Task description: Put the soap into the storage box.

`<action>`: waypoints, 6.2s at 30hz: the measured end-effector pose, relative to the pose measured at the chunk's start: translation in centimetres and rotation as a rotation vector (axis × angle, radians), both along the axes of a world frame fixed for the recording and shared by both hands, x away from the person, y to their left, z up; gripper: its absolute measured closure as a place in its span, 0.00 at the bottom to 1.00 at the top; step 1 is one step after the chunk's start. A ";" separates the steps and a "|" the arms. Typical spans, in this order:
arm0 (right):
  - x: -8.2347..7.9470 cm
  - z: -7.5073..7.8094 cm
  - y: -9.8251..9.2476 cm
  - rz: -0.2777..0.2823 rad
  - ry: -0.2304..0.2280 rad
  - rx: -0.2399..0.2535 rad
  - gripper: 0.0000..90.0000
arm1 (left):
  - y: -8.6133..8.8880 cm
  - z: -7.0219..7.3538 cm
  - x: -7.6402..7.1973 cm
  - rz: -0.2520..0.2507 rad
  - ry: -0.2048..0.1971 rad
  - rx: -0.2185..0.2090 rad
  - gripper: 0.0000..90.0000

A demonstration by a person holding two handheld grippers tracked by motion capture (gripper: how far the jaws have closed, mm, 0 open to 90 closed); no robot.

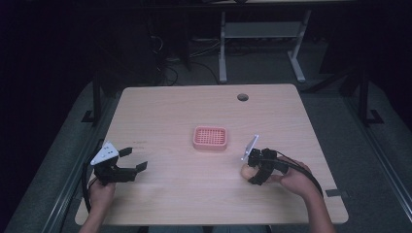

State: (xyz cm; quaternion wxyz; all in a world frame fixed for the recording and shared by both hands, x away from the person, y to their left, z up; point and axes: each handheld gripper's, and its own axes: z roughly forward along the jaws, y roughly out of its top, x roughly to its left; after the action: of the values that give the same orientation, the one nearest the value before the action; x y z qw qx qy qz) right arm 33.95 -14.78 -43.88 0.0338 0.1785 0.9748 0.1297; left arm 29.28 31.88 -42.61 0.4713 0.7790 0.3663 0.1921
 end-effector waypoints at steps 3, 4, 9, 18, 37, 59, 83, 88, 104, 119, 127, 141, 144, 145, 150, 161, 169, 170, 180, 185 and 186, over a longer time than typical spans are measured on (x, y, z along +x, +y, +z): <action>0.1 0.2 0.0 -0.002 -0.002 0.002 0.35 | 0.0 0.0 0.0 -0.001 0.000 0.005 0.16; 0.1 0.2 0.0 -0.003 -0.003 -0.002 0.35 | 0.0 0.0 0.0 -0.002 0.001 0.003 0.16; 0.3 0.7 0.2 0.004 -0.011 -0.002 0.35 | 0.0 0.0 0.0 -0.002 -0.002 0.003 0.16; 0.8 1.3 0.6 0.011 -0.018 0.004 0.35 | 0.0 0.0 0.0 0.004 -0.001 -0.003 0.16; 2.4 2.7 2.0 0.041 -0.025 0.014 0.35 | 0.1 0.1 0.0 0.004 -0.004 -0.004 0.16; 4.6 3.5 3.4 0.057 -0.009 0.036 0.35 | 0.1 0.1 0.0 0.004 -0.004 -0.011 0.16; 7.6 4.3 5.6 0.085 0.012 0.038 0.35 | 0.1 0.1 0.0 0.004 -0.004 -0.011 0.16; 8.2 4.3 6.0 0.085 0.019 0.051 0.35 | 0.2 0.1 0.0 0.005 -0.003 -0.012 0.16; 9.8 5.1 7.3 0.108 0.019 0.048 0.35 | 0.2 0.2 -0.1 0.006 -0.005 -0.022 0.16; 11.6 5.1 8.5 0.116 0.029 0.072 0.36 | 0.3 0.2 0.0 0.006 -0.005 -0.023 0.16; 12.6 4.8 9.6 0.126 0.038 0.040 0.35 | 0.3 0.3 0.0 0.007 -0.008 -0.025 0.16; 14.0 5.7 11.7 0.144 0.021 0.034 0.35 | 0.3 0.3 0.0 0.005 -0.011 -0.027 0.16; 14.1 5.6 12.2 0.151 0.013 0.040 0.35 | 0.3 0.3 0.0 0.004 -0.010 -0.025 0.16; 14.1 5.6 12.3 0.153 0.015 0.040 0.35 | 0.3 0.3 0.0 0.004 -0.010 -0.025 0.16; 14.4 4.7 12.8 0.154 0.028 0.024 0.35 | 0.3 0.3 0.0 0.003 -0.010 -0.025 0.16; 15.0 3.2 13.8 0.166 0.055 0.010 0.35 | 0.3 0.3 0.0 0.001 -0.011 -0.021 0.16; 15.1 2.8 14.1 0.164 0.062 0.008 0.35 | 0.3 0.3 0.1 0.001 -0.011 -0.020 0.16; 15.1 2.8 14.1 0.164 0.062 0.008 0.35 | 0.3 0.3 0.1 0.000 -0.010 -0.019 0.16; 15.3 2.5 14.3 0.167 0.071 0.002 0.35 | 0.3 0.3 0.1 0.001 -0.011 -0.021 0.16; 15.4 2.4 14.3 0.164 0.074 0.001 0.35 | 0.4 0.3 0.1 0.004 -0.009 -0.029 0.16; 15.4 2.4 14.3 0.165 0.074 0.001 0.35 | 0.4 0.3 0.1 0.003 -0.010 -0.027 0.16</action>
State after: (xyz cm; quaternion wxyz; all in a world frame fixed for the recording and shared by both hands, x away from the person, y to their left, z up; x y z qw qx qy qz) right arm 49.38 -0.45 -41.46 -0.0131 0.1025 0.9866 0.1259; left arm 29.35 32.26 -42.34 0.4832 0.7710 0.3678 0.1917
